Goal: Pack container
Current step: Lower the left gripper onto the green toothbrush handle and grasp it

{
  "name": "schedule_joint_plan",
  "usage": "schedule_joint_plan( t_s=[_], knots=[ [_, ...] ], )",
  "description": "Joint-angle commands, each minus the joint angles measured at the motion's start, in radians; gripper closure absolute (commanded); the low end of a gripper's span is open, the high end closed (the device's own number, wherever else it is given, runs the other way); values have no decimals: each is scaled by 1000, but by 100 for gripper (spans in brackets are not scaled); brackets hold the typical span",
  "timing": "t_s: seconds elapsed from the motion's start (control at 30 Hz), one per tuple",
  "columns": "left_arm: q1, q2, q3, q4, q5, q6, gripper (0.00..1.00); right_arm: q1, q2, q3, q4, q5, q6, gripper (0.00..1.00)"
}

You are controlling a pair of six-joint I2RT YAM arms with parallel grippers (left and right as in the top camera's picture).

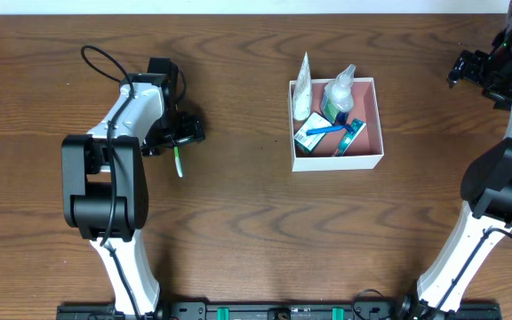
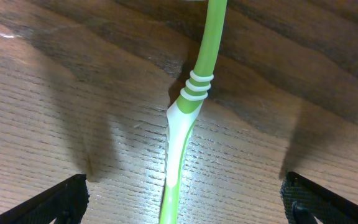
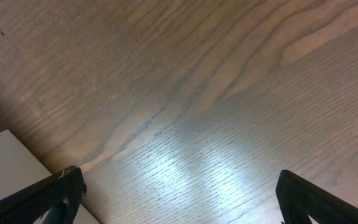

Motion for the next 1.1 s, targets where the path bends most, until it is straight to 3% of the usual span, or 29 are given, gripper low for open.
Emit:
schedule_joint_plan(
  t_s=[0.0, 0.47, 0.63, 0.7, 0.83, 0.93, 1.0, 1.07],
  knots=[
    [4, 3, -8, -2, 0, -9, 1, 2, 0, -2, 0, 10, 13, 1],
    [4, 3, -56, 39, 7, -9, 2, 2, 0, -2, 0, 10, 13, 1],
    [4, 3, -56, 44, 6, -9, 20, 2, 0, -2, 0, 10, 13, 1],
    [4, 3, -56, 46, 6, -9, 35, 2, 0, -2, 0, 10, 13, 1],
    [6, 3, -53, 47, 6, -9, 54, 2, 0, -2, 0, 10, 13, 1],
    [6, 2, -47, 46, 6, -9, 59, 2, 0, -2, 0, 10, 13, 1],
    [6, 2, -42, 46, 6, -9, 69, 3, 0, -2, 0, 10, 13, 1],
    [6, 1, -39, 46, 6, -9, 74, 3, 0, -2, 0, 10, 13, 1]
  ],
)
